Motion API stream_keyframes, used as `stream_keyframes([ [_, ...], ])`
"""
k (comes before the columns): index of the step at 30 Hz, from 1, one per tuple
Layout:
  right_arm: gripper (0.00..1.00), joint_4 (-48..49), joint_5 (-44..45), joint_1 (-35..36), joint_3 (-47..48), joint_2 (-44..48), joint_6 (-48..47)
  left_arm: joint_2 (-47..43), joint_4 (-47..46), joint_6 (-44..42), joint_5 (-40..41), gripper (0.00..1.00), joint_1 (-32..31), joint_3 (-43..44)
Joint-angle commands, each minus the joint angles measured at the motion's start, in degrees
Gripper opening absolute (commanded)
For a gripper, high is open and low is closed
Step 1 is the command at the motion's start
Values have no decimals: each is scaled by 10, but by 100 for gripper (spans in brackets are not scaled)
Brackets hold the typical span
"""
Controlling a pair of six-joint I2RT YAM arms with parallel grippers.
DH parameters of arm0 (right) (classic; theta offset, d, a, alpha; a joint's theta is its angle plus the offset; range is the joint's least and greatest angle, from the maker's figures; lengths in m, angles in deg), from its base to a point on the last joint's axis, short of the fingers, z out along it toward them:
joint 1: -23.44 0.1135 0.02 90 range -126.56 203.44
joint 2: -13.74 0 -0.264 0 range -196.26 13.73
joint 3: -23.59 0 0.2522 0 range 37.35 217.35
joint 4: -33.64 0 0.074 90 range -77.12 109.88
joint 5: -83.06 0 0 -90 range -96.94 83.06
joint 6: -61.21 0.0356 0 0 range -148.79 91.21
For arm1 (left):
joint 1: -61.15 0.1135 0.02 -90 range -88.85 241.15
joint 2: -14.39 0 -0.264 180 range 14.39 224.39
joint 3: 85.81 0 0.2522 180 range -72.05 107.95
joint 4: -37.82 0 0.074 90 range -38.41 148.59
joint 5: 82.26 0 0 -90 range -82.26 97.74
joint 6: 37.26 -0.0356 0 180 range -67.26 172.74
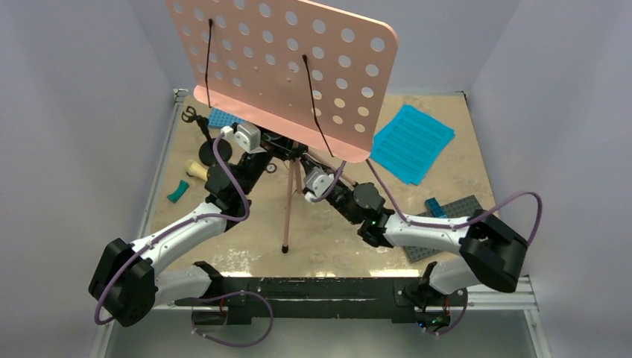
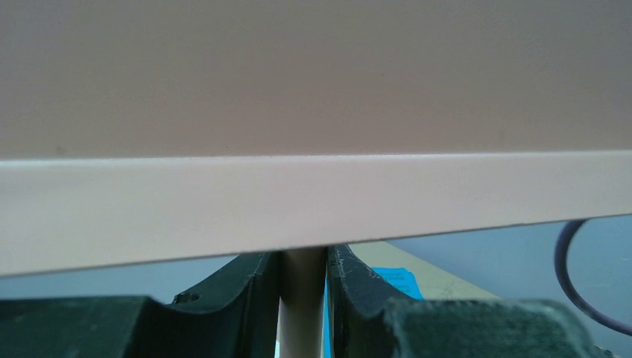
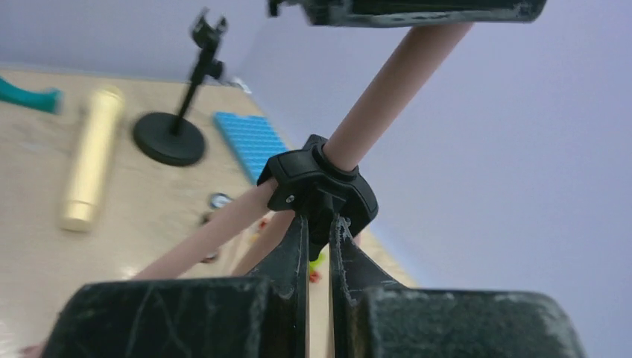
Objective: Pack up the instrument practice props
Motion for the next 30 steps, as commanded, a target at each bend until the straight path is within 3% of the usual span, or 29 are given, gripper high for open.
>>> stream_keyframes([
  [1,0,146,159,15,-29,-68,-310,19,79,40,-50,0,-15,-25],
  [9,0,306,185,43,-31,-125,-539,22,83,42,-46,0,-15,-28],
  [15,0,310,215,56,-23,-103,-542,15,89,33,-42,0,-15,-30],
  [16,8,287,234,59,-18,-88,-517,14,88,33,-42,0,-15,-29],
  [17,43,207,296,74,-4,-49,-433,15,92,35,-41,0,-14,-26],
  [20,76,66,322,95,-8,24,-310,17,111,40,-37,0,-15,-16],
  [24,85,-213,326,118,25,95,-90,15,115,43,-26,0,-14,-14],
  [27,88,-390,248,123,34,142,102,12,119,42,-23,0,-15,-9],
  [30,89,-430,150,123,-10,180,234,10,119,41,-20,0,-14,-6],
])
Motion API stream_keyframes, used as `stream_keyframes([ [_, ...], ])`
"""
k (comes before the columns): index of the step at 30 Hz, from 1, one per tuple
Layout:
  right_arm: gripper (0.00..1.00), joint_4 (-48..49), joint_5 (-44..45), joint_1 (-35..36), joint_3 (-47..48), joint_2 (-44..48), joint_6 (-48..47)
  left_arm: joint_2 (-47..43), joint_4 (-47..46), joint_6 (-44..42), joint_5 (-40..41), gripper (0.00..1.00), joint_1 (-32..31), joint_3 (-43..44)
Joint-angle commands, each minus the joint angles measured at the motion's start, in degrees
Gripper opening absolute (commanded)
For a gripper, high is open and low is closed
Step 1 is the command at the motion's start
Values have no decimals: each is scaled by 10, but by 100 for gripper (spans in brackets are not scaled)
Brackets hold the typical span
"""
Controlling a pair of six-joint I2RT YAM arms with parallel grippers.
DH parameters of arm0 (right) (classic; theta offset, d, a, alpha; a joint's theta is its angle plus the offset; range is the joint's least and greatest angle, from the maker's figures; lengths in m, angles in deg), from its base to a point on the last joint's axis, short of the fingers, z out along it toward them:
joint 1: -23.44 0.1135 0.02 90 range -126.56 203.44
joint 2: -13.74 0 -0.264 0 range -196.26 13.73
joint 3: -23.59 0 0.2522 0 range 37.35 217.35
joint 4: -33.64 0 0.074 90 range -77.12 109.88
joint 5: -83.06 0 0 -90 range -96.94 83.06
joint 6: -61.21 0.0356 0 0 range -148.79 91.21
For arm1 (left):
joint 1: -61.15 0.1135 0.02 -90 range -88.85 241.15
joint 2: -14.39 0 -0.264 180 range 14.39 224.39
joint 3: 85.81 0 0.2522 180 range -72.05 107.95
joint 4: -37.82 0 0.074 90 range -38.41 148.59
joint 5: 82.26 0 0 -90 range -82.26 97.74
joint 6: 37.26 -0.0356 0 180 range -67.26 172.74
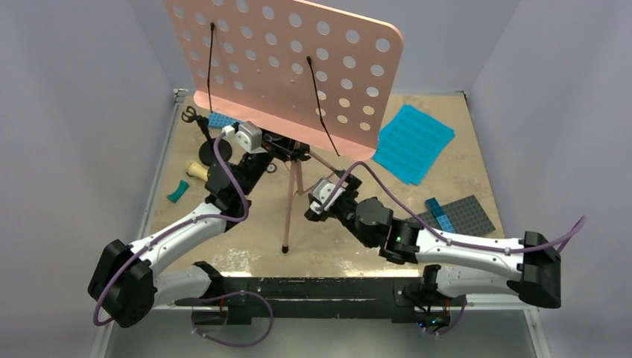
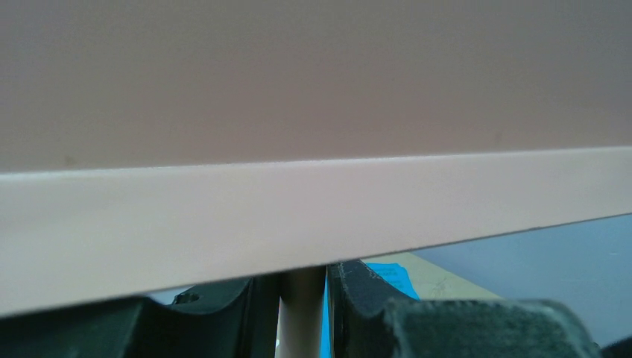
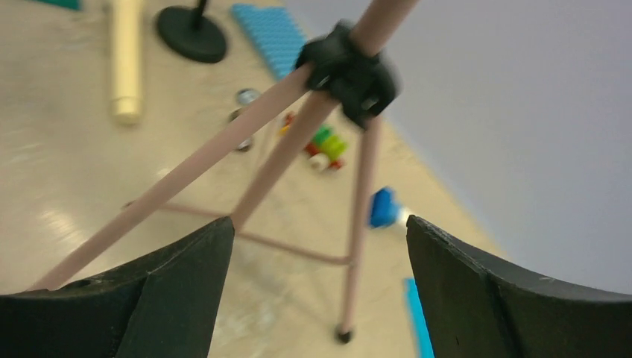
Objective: Pack up the instrument practice props
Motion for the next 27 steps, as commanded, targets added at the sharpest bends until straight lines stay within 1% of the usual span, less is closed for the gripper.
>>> stream_keyframes([
  [1,89,-186,-114,-4,-40,48,314,12,106,36,-21,0,-12,-8],
  [5,90,-179,-140,-6,-91,49,417,9,108,36,-22,0,-12,-4],
  [8,90,-160,-192,-38,-116,59,500,6,107,36,-22,0,-12,-3],
  [10,89,-139,-282,-99,-130,66,569,4,103,38,-22,0,-12,-5],
  [12,86,-97,-395,-171,-144,71,641,-1,99,41,-24,0,-13,-9],
  [14,85,-64,-476,-228,-145,73,705,-7,96,41,-26,0,-13,-13],
  [15,85,-63,-507,-256,-132,71,735,-9,96,39,-26,0,-13,-16],
  [17,85,-58,-559,-284,-96,60,782,-12,95,35,-28,0,-14,-19],
  [20,86,-54,-606,-319,-34,24,863,-15,94,31,-34,0,-13,-23],
  [22,86,-24,-635,-340,-11,-5,931,-15,90,30,-34,0,-14,-26],
  [24,85,40,-667,-352,4,-41,994,-15,89,27,-35,0,-14,-27],
  [26,82,67,-687,-357,30,-74,1028,-14,88,24,-36,0,-14,-28],
  [27,81,55,-688,-358,48,-86,1029,-13,87,23,-37,0,-14,-28],
])
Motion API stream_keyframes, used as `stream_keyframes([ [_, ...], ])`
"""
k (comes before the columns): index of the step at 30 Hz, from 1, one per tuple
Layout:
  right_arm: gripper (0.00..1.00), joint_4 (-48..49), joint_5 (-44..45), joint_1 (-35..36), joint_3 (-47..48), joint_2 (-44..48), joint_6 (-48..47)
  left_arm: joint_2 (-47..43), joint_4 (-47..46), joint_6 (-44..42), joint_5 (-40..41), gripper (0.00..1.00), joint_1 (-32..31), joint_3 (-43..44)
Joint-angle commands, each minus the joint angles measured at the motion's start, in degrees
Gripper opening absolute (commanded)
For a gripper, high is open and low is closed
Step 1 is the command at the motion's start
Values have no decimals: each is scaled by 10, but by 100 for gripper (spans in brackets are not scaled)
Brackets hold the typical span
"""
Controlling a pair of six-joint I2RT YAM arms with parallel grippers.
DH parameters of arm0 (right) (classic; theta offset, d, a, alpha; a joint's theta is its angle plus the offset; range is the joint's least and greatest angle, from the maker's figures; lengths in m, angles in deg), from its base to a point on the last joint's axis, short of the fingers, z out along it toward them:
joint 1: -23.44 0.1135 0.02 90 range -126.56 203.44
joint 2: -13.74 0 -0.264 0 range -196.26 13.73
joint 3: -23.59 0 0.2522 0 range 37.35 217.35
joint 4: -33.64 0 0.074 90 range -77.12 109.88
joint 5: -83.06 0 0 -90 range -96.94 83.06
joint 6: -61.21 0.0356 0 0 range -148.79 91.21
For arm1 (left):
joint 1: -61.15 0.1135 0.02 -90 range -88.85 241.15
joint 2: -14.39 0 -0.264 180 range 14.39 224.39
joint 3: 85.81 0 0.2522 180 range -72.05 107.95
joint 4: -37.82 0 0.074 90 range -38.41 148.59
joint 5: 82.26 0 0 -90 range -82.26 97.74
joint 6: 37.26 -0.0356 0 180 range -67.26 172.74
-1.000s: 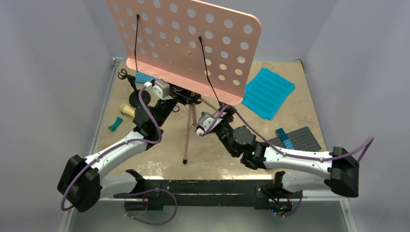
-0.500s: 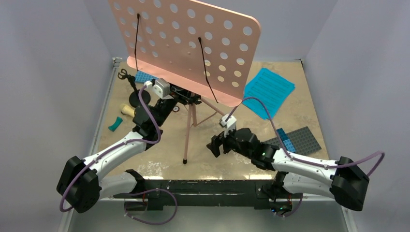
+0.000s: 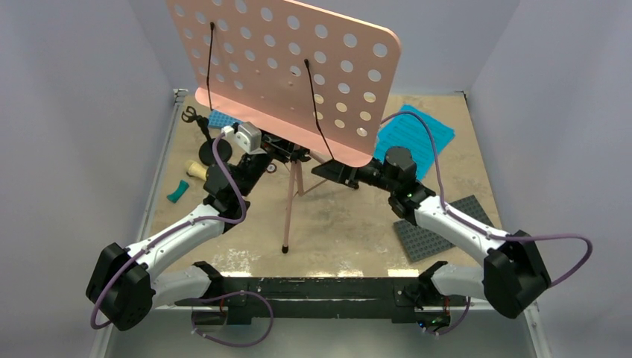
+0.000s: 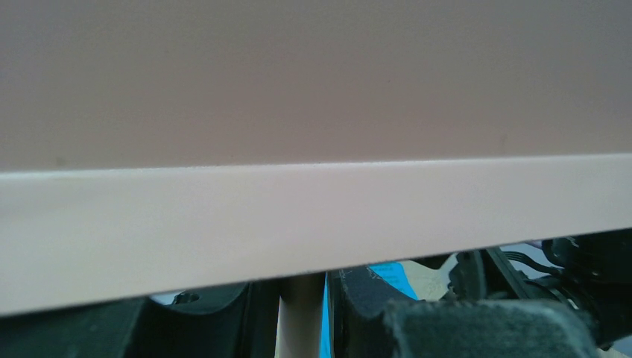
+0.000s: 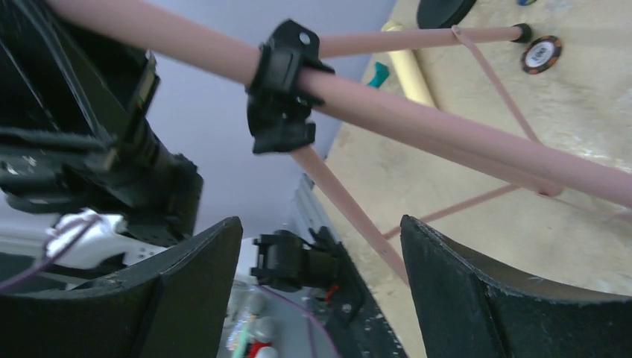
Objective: Pack up the instrument practice props
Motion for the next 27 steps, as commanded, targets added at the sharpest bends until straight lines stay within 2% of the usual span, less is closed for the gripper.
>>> stream_keyframes([
  [1,81,62,-76,-10,69,-54,119,3,67,20,-36,0,-13,-27],
  [8,77,109,-101,-15,106,-119,187,4,67,4,-43,0,-15,-27],
  [18,54,115,-108,-18,138,-145,200,9,63,0,-44,0,-15,-29],
  [27,41,99,-121,-21,159,-158,194,3,61,-7,-33,0,-15,-36],
])
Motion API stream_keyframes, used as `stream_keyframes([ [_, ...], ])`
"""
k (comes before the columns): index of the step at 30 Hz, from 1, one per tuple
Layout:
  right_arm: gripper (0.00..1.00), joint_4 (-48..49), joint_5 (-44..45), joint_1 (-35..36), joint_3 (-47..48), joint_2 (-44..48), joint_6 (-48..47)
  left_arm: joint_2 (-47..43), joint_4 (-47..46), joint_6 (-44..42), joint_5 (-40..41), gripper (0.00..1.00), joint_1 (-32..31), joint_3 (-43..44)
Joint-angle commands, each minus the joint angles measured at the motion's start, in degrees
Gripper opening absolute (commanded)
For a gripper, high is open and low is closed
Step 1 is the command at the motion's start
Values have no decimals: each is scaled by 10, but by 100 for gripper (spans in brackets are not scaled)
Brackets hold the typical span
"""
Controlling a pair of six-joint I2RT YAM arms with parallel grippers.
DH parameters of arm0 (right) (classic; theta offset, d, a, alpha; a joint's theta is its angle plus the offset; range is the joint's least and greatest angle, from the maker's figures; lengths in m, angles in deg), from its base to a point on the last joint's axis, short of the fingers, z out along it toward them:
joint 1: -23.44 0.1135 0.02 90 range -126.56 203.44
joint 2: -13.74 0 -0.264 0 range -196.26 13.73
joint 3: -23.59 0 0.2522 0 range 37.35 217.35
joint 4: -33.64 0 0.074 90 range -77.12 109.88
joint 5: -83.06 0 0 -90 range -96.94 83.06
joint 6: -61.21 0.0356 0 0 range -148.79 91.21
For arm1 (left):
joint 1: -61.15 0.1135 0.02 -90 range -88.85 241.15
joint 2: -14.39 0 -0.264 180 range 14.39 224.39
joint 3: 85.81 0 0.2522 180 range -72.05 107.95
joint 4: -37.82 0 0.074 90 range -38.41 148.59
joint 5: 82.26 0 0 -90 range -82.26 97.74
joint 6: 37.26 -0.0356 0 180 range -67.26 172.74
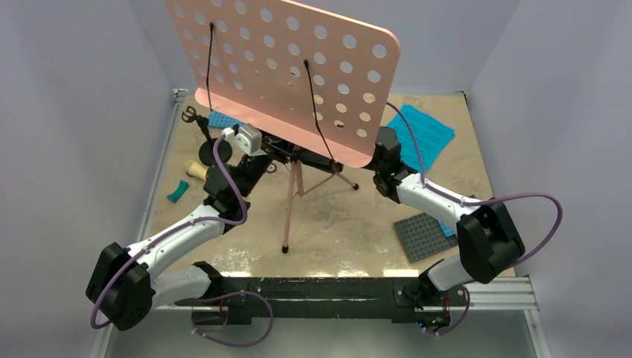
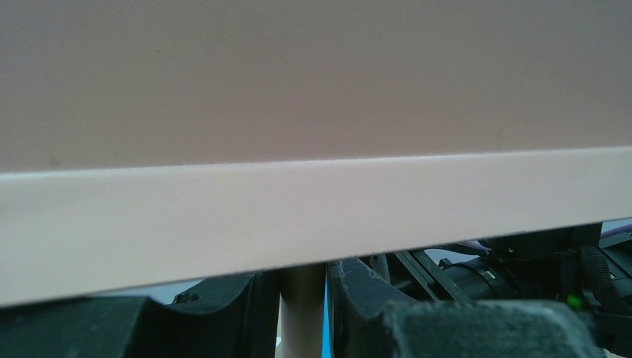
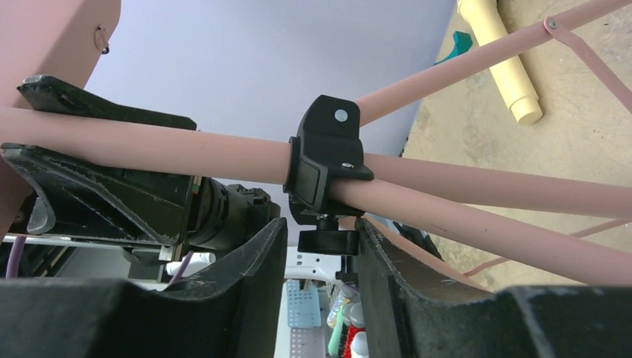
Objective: Pack up the instrument practice props
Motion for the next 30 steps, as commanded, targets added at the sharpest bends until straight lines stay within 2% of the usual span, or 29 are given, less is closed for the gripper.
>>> stream_keyframes([
  [1,38,17,-15,-4,37,0,3,3,70,7,-30,0,-13,-32],
  [8,14,-4,-30,-4,53,-3,-28,3,74,5,-35,0,-13,-31],
  [10,0,-31,-30,-4,69,0,-69,6,75,6,-35,0,-13,-30],
  [14,0,-131,-10,2,105,20,-228,8,78,13,-31,0,-13,-30],
  [16,0,-186,27,12,115,38,-341,10,81,16,-28,0,-13,-30],
  [17,0,-217,60,27,116,49,-431,11,82,17,-26,0,-13,-30],
  [18,0,-229,103,36,113,62,-479,13,83,18,-25,0,-13,-30],
  [21,0,-217,243,104,65,92,-709,22,81,24,-22,0,-13,-32],
  [23,0,-185,294,126,27,103,-791,27,79,28,-22,0,-13,-34],
  [26,0,-142,346,134,-25,122,-835,32,74,30,-18,0,-13,-36],
  [30,0,-136,361,134,-41,150,-817,31,74,29,-15,0,-13,-34],
])
